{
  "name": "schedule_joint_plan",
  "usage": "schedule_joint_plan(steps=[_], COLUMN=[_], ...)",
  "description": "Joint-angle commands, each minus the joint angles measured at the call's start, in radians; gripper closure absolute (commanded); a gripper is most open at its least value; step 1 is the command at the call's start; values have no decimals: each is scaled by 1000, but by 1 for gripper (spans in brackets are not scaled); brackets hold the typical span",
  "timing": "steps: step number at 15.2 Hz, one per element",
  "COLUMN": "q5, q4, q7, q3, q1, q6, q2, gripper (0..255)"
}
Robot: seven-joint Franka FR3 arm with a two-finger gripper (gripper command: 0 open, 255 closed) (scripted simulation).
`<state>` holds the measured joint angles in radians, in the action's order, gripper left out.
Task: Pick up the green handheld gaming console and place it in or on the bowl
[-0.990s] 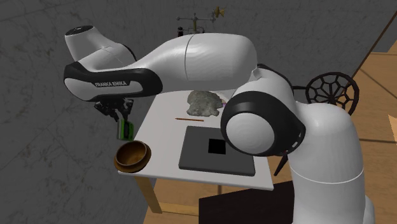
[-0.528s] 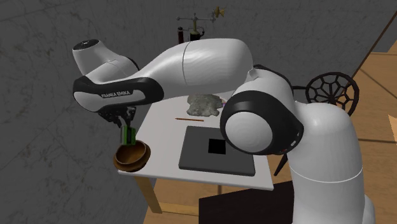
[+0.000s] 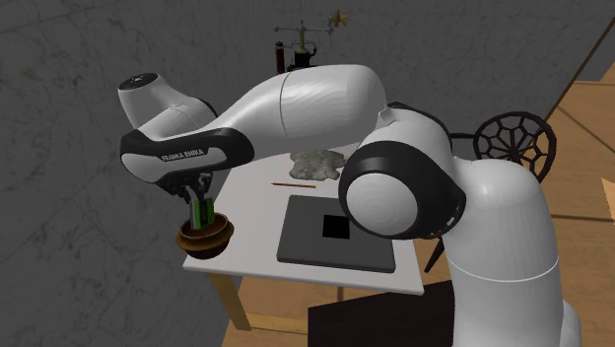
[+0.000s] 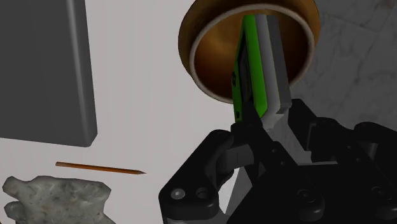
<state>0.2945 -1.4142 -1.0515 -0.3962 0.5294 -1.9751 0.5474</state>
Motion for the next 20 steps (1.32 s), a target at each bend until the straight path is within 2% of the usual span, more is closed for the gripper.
schedule_joint_plan(steps=[1,2,3,8,12,20], q5=[0,0,0,0,-17,-17], q4=[0,0,-1,0,77,77], q7=[0,0,0,0,13,13], q3=[0,0,0,0,-10,-10], q1=[0,0,0,0,6,6], q6=[-1,-1,-1,-1,106,106], q2=[0,0,0,0,-33,-33], gripper=[255,255,0,0,0,0])
